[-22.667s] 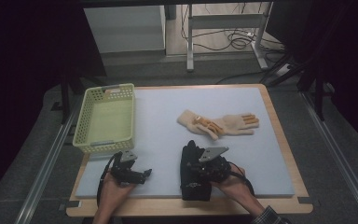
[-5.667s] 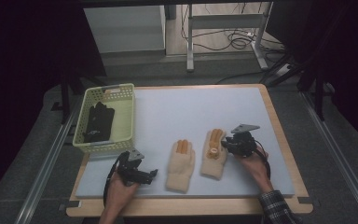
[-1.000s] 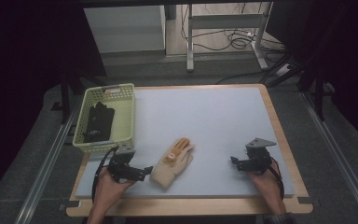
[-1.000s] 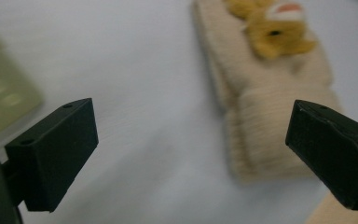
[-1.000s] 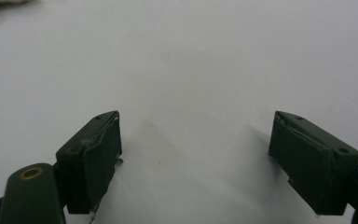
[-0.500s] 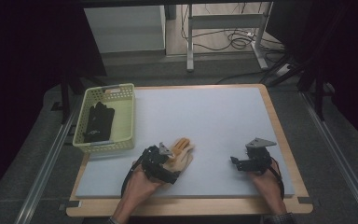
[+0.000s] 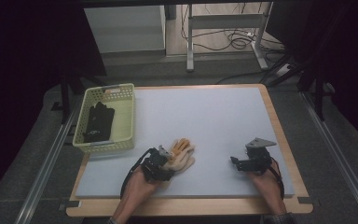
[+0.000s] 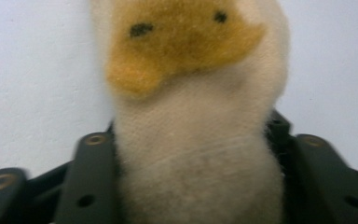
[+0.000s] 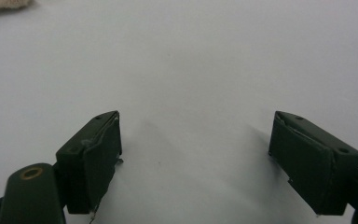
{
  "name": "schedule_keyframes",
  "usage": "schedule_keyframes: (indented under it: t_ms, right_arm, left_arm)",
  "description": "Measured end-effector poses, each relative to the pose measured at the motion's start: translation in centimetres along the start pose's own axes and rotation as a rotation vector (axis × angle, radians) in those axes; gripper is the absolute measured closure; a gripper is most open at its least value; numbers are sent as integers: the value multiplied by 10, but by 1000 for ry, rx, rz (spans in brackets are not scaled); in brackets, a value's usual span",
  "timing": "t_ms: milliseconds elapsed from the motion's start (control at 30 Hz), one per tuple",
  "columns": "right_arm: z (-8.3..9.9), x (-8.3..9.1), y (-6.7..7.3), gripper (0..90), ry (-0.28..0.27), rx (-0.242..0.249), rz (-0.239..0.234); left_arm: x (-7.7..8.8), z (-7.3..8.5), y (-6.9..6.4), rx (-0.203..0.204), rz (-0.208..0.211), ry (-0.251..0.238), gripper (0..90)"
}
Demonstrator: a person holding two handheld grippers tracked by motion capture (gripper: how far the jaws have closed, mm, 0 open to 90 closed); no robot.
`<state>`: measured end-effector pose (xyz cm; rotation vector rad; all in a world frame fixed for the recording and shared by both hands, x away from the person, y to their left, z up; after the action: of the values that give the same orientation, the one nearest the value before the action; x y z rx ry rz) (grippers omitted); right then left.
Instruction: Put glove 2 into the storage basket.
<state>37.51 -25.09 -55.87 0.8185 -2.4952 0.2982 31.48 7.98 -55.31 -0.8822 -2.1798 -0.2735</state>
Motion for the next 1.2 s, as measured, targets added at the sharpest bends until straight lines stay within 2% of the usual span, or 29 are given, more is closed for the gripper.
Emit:
schedule_keyframes:
  t_ms: [100,233,367,567,700,733,933,1133,1200]
  right_arm:
    - [0,0,0,167,0,0,0]
    - [0,0,0,167,0,0,0]
    - [0,0,0,167,0,1,0]
    - [0,0,0,167,0,1,0]
    - [0,0,0,167,0,0,0]
    - [0,0,0,167,0,0,0]
    - [0,0,0,167,1,-3,-1]
    - [0,0,0,167,-2,-2,0]
    - [0,0,0,168,-2,-2,0]
  left_arm:
    - [1,1,1,12,35,-13,599]
    - [6,0,6,34,62,-42,618]
    - [14,-5,15,48,38,-65,619]
    - [35,-20,29,62,-3,-97,617]
    - [52,-35,43,70,-45,-112,614]
    - [62,-43,51,77,-66,-121,614]
    - [87,-63,77,112,-135,-148,608]
    - [115,-79,117,166,-243,-179,604]
    - [123,-82,134,194,-288,-182,602]
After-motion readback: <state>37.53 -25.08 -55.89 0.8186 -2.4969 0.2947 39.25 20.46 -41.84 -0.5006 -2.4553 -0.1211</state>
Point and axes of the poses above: each handheld gripper's, and its own axes: x roughly backward along the jaws, z roughly out of its underside, y roughly to its left, the point moved 4 cm from there along -x, roughly forward along the jaws, and after that the axes turned 12 degrees about -y, right-handed, at the moved point
